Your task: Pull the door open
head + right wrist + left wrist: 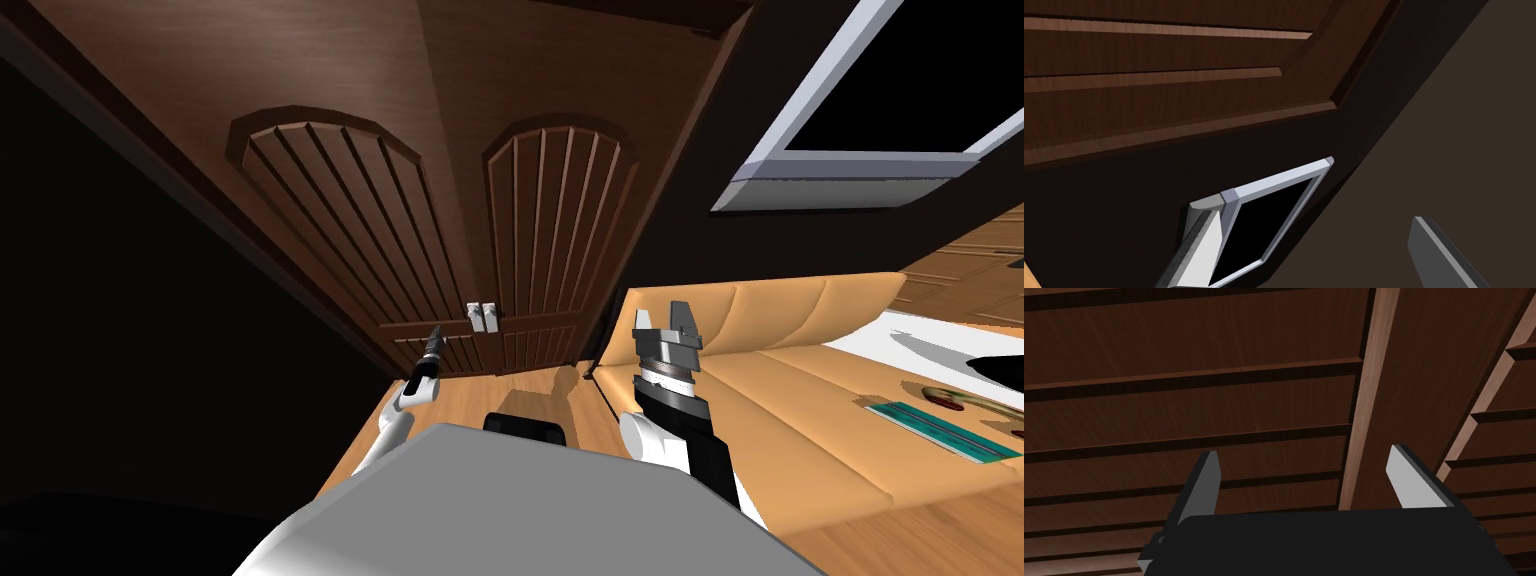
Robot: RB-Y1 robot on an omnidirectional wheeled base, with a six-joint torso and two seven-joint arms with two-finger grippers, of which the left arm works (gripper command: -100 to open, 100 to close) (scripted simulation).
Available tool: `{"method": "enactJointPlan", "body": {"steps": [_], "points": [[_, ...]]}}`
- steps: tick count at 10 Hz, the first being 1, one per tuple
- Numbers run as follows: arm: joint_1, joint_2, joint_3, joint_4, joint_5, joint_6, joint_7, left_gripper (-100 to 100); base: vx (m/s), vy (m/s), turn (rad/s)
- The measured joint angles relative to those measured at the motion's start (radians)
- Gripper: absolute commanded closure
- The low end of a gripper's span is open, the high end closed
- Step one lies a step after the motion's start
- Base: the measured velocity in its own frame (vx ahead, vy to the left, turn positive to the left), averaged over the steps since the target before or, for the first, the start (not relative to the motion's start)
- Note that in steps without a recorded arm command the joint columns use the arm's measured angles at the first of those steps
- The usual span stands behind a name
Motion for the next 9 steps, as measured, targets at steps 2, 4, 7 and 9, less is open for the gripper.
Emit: {"method": "enactJointPlan", "body": {"steps": [2, 4, 7, 9], "points": [[0.003, -0.005, -0.017, -0.012, -0.001, 0.000, 0.004, -100, -0.172, -0.080, -0.086], [-0.004, -0.021, -0.049, -0.037, -0.005, 0.005, 0.007, -100, -0.051, -0.117, -0.147], [-0.027, -0.013, -0.053, -0.009, -0.003, -0.004, 0.012, -100, -0.028, 0.015, 0.088], [0.004, -0.012, -0.027, -0.033, -0.003, 0.009, 0.006, -100, -0.003, 0.077, 0.132]]}}
